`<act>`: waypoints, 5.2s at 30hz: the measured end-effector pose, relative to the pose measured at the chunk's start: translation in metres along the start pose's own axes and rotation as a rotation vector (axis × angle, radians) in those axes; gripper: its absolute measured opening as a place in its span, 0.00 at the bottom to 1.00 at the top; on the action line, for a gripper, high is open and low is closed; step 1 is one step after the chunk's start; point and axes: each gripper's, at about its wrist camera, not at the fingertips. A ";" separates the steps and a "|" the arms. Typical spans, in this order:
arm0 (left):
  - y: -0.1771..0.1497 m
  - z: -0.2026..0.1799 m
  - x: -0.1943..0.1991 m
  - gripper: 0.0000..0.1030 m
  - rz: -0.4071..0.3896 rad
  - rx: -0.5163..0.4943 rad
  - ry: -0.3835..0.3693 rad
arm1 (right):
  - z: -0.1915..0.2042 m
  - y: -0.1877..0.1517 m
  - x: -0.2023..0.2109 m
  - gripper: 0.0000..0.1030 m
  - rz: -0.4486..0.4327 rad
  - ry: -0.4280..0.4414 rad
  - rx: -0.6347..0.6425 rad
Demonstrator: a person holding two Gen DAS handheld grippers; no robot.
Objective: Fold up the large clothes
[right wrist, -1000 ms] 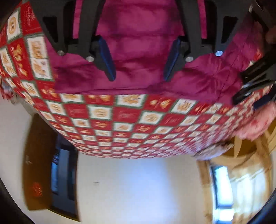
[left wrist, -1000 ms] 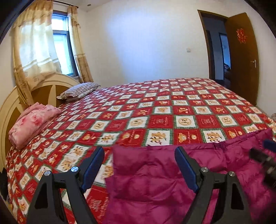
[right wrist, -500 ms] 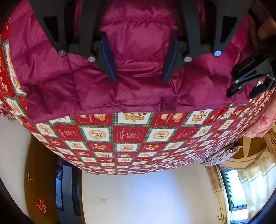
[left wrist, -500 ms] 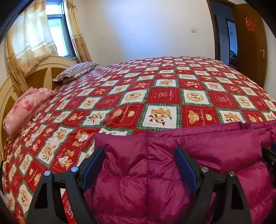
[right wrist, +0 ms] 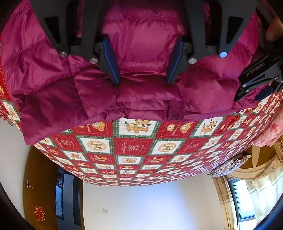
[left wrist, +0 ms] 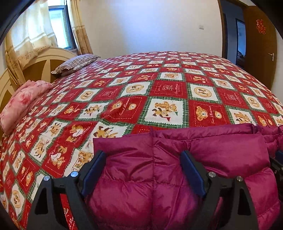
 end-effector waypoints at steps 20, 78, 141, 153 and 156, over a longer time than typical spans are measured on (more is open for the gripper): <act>-0.002 -0.004 -0.003 0.86 0.010 -0.025 0.021 | 0.012 -0.001 -0.015 0.57 0.077 -0.045 0.100; -0.038 0.009 0.041 0.89 0.035 -0.047 -0.001 | 0.037 -0.017 0.009 0.65 0.067 -0.030 0.188; -0.098 0.094 0.147 0.10 0.084 0.264 -0.343 | 0.040 -0.060 0.089 0.77 0.026 -0.083 0.334; -0.075 0.177 0.190 0.09 0.002 0.302 -0.232 | 0.045 -0.022 0.126 0.79 -0.120 0.134 0.246; -0.053 0.183 0.210 0.09 -0.057 0.267 -0.197 | 0.008 0.012 0.109 0.85 -0.169 0.069 0.153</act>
Point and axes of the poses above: each gripper's, at about its wrist camera, not at the fingertips, and x roughly against the way its jaws point, z to its left, y to its top, and after that the axes turned 11 degrees about -z, right-handed
